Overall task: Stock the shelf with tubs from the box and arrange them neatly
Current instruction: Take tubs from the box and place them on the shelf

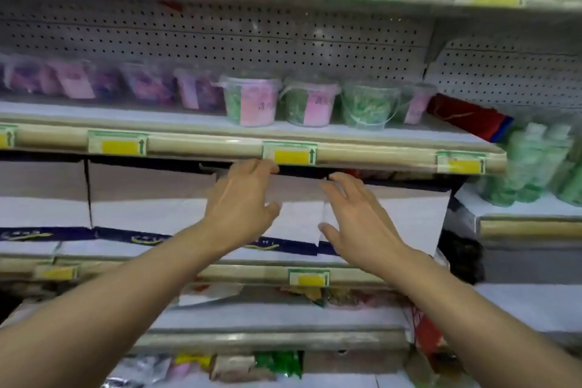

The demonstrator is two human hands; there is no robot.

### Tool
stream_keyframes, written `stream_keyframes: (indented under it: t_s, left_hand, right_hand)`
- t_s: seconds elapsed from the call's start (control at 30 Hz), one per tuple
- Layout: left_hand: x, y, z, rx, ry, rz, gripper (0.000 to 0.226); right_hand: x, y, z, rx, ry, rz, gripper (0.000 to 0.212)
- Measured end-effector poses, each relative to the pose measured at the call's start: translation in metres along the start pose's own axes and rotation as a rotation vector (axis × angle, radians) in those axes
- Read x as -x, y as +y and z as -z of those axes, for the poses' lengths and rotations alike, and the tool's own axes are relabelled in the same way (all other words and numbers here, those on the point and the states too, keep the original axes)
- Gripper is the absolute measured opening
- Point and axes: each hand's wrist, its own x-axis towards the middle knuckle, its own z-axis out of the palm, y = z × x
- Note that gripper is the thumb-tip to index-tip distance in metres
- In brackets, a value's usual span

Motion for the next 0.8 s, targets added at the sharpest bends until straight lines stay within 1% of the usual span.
stream_keyframes:
  t_s: [0.17, 0.27, 0.43, 0.5, 0.6, 0.73, 0.8]
  left_hand:
    - [0.053, 0.0, -0.061, -0.074, -0.25, 0.025, 0.048]
    - [0.08, -0.01, -0.099, -0.104, -0.361, 0.038, 0.045]
    - [0.125, -0.034, -0.166, -0.049, -0.574, 0.103, 0.04]
    - [0.146, -0.046, -0.194, -0.023, -0.631, 0.129, 0.037]
    - [0.182, -0.064, -0.234, 0.012, -0.734, 0.173, 0.039]
    - [0.229, -0.091, -0.283, 0.025, -0.891, 0.206, 0.037]
    - [0.249, -0.105, -0.306, 0.064, -0.937, 0.273, 0.038]
  right_hand:
    - [0.052, 0.004, -0.058, -0.035, -0.187, -0.031, 0.06]
    - [0.079, 0.005, -0.097, -0.04, -0.298, -0.049, 0.055]
    - [0.125, 0.004, -0.16, -0.092, -0.457, -0.136, 0.055]
    - [0.145, 0.004, -0.186, -0.103, -0.536, -0.185, 0.055]
    - [0.18, 0.004, -0.228, -0.107, -0.63, -0.258, 0.057]
    - [0.223, 0.002, -0.276, -0.182, -0.714, -0.404, 0.049]
    - [0.243, 0.002, -0.3, -0.199, -0.744, -0.467, 0.049]
